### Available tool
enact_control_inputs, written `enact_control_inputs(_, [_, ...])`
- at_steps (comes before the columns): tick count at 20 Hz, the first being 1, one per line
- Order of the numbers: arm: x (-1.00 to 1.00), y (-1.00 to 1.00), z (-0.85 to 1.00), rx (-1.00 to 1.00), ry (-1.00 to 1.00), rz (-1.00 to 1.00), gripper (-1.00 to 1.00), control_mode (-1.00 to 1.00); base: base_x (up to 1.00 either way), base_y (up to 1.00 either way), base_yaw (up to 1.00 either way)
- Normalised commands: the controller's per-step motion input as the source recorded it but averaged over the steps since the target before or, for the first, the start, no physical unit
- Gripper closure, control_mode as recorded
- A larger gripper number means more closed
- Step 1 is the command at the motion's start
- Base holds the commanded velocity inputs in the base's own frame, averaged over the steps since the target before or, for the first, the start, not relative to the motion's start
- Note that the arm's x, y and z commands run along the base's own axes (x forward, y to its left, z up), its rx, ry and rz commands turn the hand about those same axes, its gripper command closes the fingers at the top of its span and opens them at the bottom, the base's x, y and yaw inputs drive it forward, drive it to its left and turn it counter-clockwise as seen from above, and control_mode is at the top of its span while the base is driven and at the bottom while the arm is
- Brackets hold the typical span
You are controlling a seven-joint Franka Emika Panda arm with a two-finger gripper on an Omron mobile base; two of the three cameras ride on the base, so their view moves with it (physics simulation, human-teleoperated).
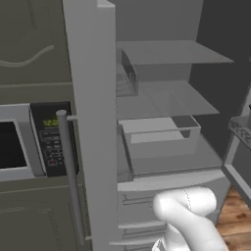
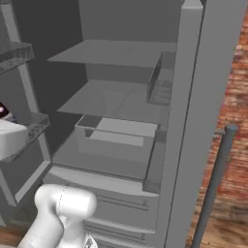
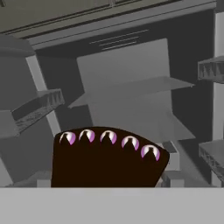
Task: Take the cake and cupcake from the fridge and place them on the empty tray on the dining counter.
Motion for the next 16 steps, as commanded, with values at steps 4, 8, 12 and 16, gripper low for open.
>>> enact_control_inputs(4, [0.00,0.00,0.00,0.00,0.00,0.00,1.00,1.00,-1.00,-0.45,0.00])
enact_control_inputs(8, [0.00,0.00,0.00,0.00,0.00,0.00,1.00,1.00,-1.00,-0.45,0.07])
enact_control_inputs(12, [0.00,0.00,0.00,0.00,0.00,0.00,1.00,1.00,-0.84,-0.34,0.66])
enact_control_inputs(16, [0.00,0.00,0.00,0.00,0.00,0.00,1.00,1.00,-0.29,0.00,1.00])
